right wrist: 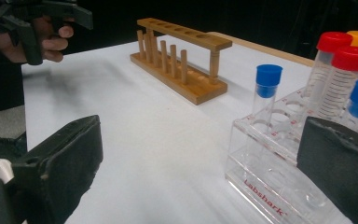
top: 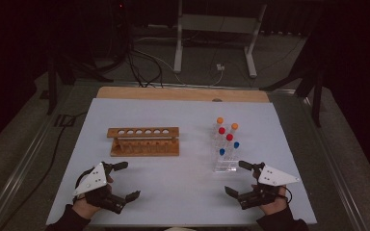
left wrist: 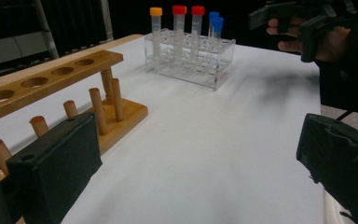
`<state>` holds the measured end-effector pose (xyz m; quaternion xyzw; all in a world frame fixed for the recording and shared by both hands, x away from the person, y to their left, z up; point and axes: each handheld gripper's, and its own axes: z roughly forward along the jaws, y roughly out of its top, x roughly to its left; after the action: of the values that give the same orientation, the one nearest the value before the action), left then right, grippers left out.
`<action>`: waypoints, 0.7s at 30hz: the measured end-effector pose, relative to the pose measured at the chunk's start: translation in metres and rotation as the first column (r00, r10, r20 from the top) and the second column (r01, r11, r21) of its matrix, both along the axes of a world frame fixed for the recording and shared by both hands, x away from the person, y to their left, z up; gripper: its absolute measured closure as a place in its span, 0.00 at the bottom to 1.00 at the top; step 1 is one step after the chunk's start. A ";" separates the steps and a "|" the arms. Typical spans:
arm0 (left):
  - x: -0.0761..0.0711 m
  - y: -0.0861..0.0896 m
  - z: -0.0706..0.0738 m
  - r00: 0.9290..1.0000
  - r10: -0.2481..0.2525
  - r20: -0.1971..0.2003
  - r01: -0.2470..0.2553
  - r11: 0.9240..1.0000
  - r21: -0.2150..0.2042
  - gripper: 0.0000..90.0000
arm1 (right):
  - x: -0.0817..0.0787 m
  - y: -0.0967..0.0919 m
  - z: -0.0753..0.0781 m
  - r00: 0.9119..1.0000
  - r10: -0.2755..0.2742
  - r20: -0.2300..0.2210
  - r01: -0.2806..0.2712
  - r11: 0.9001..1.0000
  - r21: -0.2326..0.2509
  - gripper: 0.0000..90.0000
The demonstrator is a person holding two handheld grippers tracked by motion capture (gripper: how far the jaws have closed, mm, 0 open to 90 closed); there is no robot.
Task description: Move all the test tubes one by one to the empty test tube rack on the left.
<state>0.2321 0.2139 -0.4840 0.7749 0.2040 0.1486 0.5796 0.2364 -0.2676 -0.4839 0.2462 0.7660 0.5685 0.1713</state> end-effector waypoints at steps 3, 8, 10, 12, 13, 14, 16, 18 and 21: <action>0.000 0.001 0.000 1.000 0.000 -0.005 0.000 1.000 0.000 0.01 | -0.001 0.001 0.000 1.000 0.001 0.007 0.000 1.000 -0.006 0.00; 0.001 0.001 0.000 1.000 -0.001 -0.011 0.001 1.000 -0.002 0.01 | -0.002 0.003 0.005 0.998 -0.029 0.053 0.030 0.999 -0.015 0.00; 0.002 0.001 0.000 1.000 0.000 -0.013 0.000 1.000 -0.004 0.01 | -0.003 0.003 0.009 0.996 -0.047 0.074 0.048 0.999 -0.011 0.00; 0.002 0.001 0.000 1.000 0.002 -0.015 -0.002 1.000 -0.007 0.01 | -0.003 0.004 0.012 0.994 -0.067 0.081 0.069 0.998 -0.016 0.00; 0.002 0.001 0.000 1.000 0.001 -0.014 -0.001 1.000 -0.006 0.01 | -0.003 0.004 0.012 0.994 -0.067 0.081 0.069 0.998 -0.016 0.00; 0.002 0.001 0.000 1.000 0.001 -0.013 -0.001 1.000 -0.005 0.01 | -0.003 0.005 0.014 0.994 -0.079 0.080 0.080 0.997 -0.020 0.00; 0.001 0.002 0.000 1.000 0.003 -0.014 -0.003 1.000 -0.010 0.01 | -0.002 0.006 0.016 0.993 -0.086 0.080 0.088 0.996 -0.023 0.00; 0.001 0.002 0.000 1.000 0.002 -0.013 -0.002 1.000 -0.010 0.01 | -0.001 0.007 0.018 0.993 -0.091 0.071 0.093 0.995 -0.025 0.00; 0.001 0.002 0.001 1.000 0.002 -0.013 -0.002 1.000 -0.013 0.01 | 0.000 0.009 0.023 0.990 -0.115 0.077 0.117 0.993 -0.024 0.00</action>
<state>0.2335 0.2156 -0.4835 0.7718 0.2096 0.1426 0.5831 0.2368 -0.2590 -0.4612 0.2663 0.7513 0.5557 0.2362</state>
